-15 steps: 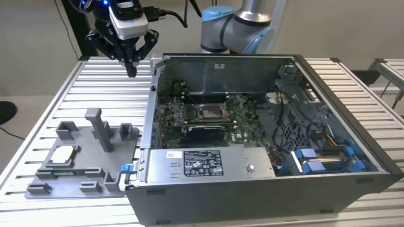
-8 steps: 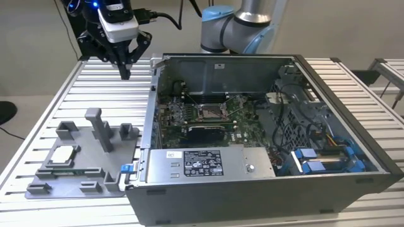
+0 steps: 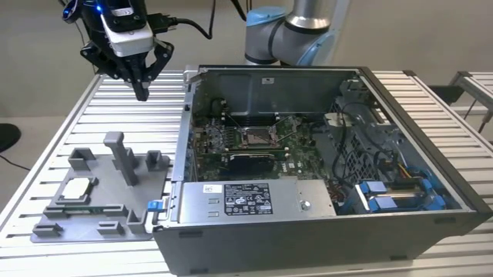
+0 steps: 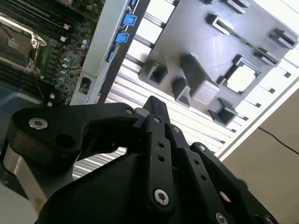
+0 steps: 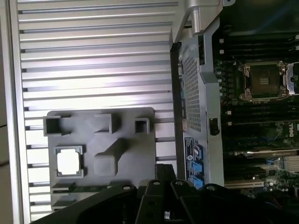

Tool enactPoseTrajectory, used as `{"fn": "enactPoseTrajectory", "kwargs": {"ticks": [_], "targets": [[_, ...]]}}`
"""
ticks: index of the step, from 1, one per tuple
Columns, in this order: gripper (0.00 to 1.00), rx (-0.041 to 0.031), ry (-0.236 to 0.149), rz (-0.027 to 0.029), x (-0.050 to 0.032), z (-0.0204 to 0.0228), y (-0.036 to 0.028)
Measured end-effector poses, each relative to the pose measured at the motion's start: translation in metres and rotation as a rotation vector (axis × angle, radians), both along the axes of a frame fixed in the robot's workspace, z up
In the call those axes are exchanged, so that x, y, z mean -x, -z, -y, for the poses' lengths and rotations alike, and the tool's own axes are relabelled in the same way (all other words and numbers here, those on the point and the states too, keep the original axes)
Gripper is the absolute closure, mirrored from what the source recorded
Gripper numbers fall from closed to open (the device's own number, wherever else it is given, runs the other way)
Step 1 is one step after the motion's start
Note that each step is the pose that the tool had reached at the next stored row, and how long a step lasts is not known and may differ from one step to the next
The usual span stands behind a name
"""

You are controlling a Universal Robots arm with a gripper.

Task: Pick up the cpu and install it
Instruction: 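Pick up the cpu and move it towards the insertion slot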

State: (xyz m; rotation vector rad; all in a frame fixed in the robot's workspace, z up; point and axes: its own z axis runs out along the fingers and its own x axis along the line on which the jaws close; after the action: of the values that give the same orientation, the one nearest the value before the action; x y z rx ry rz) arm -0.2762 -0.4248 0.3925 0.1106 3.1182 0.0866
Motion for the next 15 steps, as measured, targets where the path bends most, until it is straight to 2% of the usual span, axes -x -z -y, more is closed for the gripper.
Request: {"fn": "enactPoseTrajectory", "kwargs": {"ticks": [11, 15], "targets": [[1.00, -0.0013, 0.000, 0.0000, 0.0286, 0.0055, 0.0002], [1.00, -0.0015, 0.000, 0.0000, 0.0366, 0.0064, 0.0004]]}}
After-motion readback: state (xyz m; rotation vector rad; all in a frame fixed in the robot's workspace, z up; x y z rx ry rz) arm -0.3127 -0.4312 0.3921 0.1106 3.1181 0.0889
